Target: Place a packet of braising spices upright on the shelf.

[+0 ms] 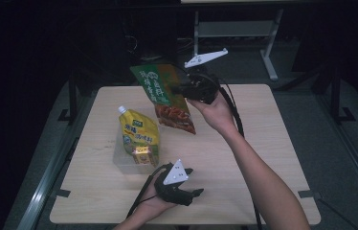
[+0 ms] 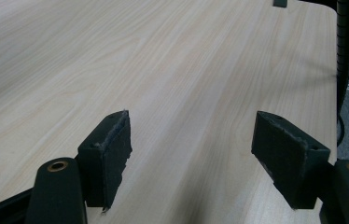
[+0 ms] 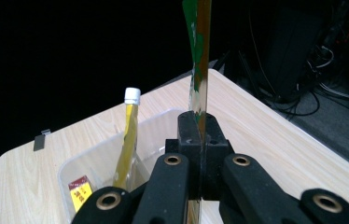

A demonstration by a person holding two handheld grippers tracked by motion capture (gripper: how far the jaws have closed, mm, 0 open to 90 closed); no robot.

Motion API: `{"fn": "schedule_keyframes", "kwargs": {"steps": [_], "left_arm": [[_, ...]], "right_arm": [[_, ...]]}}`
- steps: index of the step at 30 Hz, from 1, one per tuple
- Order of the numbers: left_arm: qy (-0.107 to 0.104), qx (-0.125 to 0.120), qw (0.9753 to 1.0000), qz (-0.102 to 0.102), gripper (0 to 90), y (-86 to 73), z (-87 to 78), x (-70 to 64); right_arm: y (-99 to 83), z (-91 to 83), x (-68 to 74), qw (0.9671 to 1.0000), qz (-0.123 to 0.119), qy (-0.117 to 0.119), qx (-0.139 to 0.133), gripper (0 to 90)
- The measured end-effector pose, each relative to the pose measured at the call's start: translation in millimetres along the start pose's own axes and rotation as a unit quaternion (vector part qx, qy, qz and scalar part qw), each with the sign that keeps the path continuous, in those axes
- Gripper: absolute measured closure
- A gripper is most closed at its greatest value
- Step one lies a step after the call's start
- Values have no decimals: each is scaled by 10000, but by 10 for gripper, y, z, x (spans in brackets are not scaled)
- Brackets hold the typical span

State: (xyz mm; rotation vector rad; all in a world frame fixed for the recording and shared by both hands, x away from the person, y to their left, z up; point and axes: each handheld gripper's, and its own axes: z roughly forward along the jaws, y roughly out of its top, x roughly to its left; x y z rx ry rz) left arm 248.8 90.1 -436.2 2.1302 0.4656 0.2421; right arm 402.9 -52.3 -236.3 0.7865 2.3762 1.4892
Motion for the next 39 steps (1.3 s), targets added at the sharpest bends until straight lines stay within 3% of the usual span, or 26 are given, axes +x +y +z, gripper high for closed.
{"fn": "schedule_keyframes", "kwargs": {"steps": [18,29,39], "left_arm": [[-51,-16,10000,48,277,-9,8,-19],[-56,-17,10000,18,276,-17,-1,-21],[-48,-25,10000,1,276,-19,-5,-21]], "right_arm": [[211,557,85,9993,-77,322,-159,900],[144,960,37,9992,56,390,-78,900],[79,1140,17,9989,173,432,-48,900]]}}
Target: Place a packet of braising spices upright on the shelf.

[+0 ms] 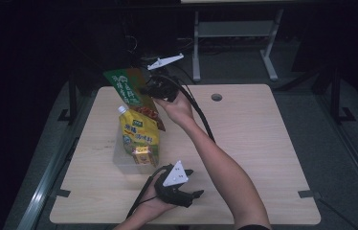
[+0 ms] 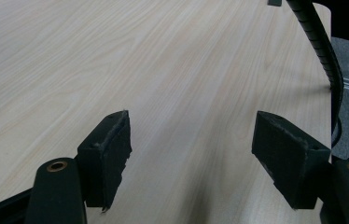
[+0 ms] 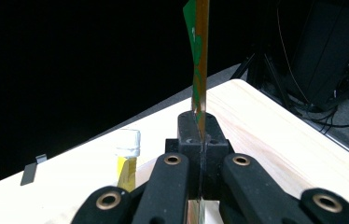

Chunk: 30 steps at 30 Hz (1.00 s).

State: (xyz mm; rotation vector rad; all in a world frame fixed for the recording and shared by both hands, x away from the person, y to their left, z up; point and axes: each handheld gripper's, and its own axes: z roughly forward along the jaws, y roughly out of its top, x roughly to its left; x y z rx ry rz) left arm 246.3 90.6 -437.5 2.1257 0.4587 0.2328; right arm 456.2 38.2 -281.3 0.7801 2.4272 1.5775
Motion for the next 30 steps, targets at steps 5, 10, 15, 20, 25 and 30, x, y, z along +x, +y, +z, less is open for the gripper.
{"fn": "schedule_keyframes", "kwargs": {"steps": [5,10,15,20,25,30], "left_arm": [[-5,32,10000,-22,276,-26,12,26],[-17,16,10000,-10,276,-30,15,27],[2,24,10000,14,276,-30,13,34],[12,44,10000,21,277,-30,18,27],[16,45,10000,11,277,-29,16,25],[45,39,10000,2,277,-35,15,38]], "right_arm": [[-53,102,-7,10000,67,69,15,900],[-140,196,-21,9998,105,86,125,900],[-239,259,-49,9995,172,64,249,899],[-290,227,-86,9995,223,40,197,896],[-296,209,-78,9995,168,15,254,882],[-293,221,-59,9991,240,20,353,821]]}}
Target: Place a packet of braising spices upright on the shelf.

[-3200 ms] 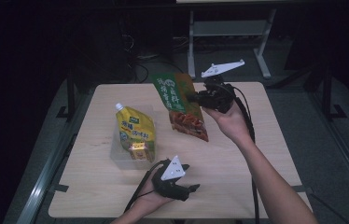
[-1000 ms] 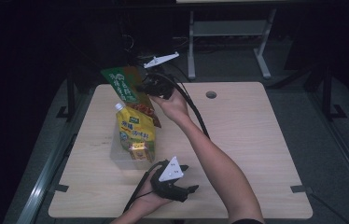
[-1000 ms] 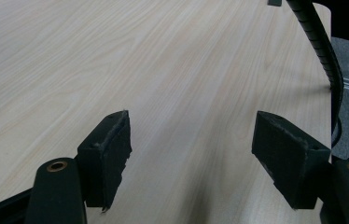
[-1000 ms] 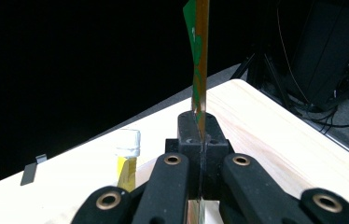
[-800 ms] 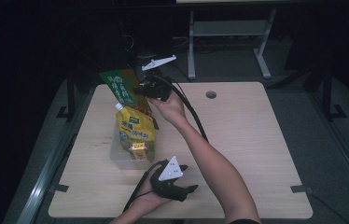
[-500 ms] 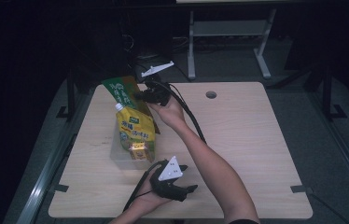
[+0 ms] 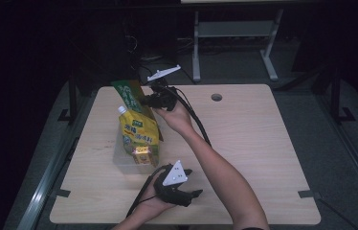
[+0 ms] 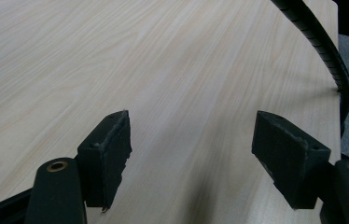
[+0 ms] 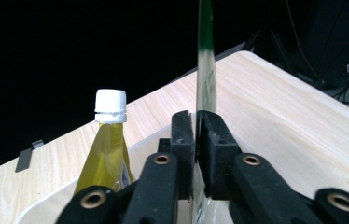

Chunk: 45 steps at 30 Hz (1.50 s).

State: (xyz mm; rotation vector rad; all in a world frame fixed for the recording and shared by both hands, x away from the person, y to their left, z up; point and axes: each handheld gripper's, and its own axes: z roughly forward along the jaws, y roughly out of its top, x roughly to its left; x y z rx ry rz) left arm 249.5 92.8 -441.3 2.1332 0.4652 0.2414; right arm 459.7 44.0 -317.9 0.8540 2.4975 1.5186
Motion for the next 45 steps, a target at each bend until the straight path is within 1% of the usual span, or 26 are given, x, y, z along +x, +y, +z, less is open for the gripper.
{"fn": "schedule_keyframes", "kwargs": {"steps": [3,8,9,13,14,16,17,20,22,24,25,27,30,33,34,37,41,45], "left_arm": [[24,-22,10000,-10,277,2,-8,6],[33,-20,10000,25,277,4,-9,12],[31,-16,10000,27,277,4,-8,12],[21,-17,10000,16,277,8,-10,9],[23,-20,10000,17,277,8,-12,9],[30,-25,10000,6,277,7,-16,13],[30,-19,10000,14,277,7,-18,17],[31,-29,10000,7,277,7,-25,23],[33,-51,10000,15,277,11,-30,21],[35,-55,10000,13,277,13,-31,17],[40,-50,10000,25,277,12,-31,16],[43,-47,10000,38,277,12,-29,14],[41,-28,10000,32,277,11,-25,14],[47,-21,10000,29,277,10,-22,15],[52,-26,10000,32,277,10,-23,17],[50,-51,10000,29,277,10,-29,22],[47,-41,10000,41,277,9,-27,23],[71,-44,10000,48,277,9,-31,22]], "right_arm": [[2,11,-3,10000,-11,-53,83,776],[7,70,5,9993,-83,-180,302,744],[7,90,3,9991,-127,-216,337,738],[7,184,-19,9982,12,-254,539,729],[5,210,-26,9980,-6,-273,566,730],[8,261,-41,9973,22,-293,667,749],[9,282,-45,9969,86,-304,715,778],[-6,326,-64,9966,114,-300,759,874],[-7,335,-60,9965,76,-346,751,882],[-10,332,-65,9969,117,-287,718,887],[-10,323,-61,9971,115,-301,690,888],[-16,296,-65,9980,172,-220,562,890],[-36,268,-51,9989,177,-160,393,892],[-40,258,-22,9995,151,-130,247,892],[-36,253,-20,9996,209,-81,189,892],[-30,245,-26,9997,253,-40,19,892],[-69,273,-35,9995,321,-51,-30,892],[-164,352,-64,9992,387,-88,81,891]]}}
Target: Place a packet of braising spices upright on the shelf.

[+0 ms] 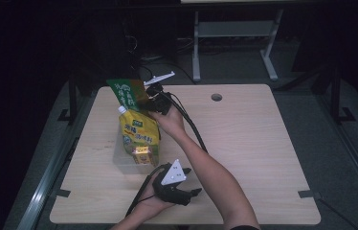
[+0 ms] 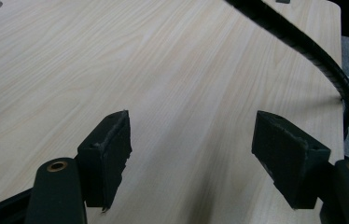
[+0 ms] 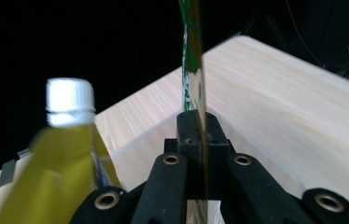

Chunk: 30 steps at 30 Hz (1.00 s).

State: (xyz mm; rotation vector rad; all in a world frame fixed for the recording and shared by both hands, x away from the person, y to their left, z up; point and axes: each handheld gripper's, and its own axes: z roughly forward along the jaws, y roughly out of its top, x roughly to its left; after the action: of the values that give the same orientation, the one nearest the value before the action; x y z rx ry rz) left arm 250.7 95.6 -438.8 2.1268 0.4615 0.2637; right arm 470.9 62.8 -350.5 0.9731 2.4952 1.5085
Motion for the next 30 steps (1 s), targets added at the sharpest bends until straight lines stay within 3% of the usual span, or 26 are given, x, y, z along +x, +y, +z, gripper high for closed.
{"fn": "schedule_keyframes", "kwargs": {"steps": [6,16,21,27,30], "left_arm": [[20,11,10000,-43,277,-1,-2,14],[23,14,10000,-27,277,-2,1,5],[24,26,10000,-21,277,-3,3,6],[30,27,10000,-36,277,-5,4,15],[36,19,10000,-49,277,-6,2,19]], "right_arm": [[-62,-18,-40,10000,-8,-57,57,879],[-76,-112,-65,9998,-77,-115,170,722],[-80,-123,-60,9993,-115,-177,297,718],[-107,-132,-84,9990,-128,-205,366,816],[-108,-140,-89,9991,-85,-182,361,782]]}}
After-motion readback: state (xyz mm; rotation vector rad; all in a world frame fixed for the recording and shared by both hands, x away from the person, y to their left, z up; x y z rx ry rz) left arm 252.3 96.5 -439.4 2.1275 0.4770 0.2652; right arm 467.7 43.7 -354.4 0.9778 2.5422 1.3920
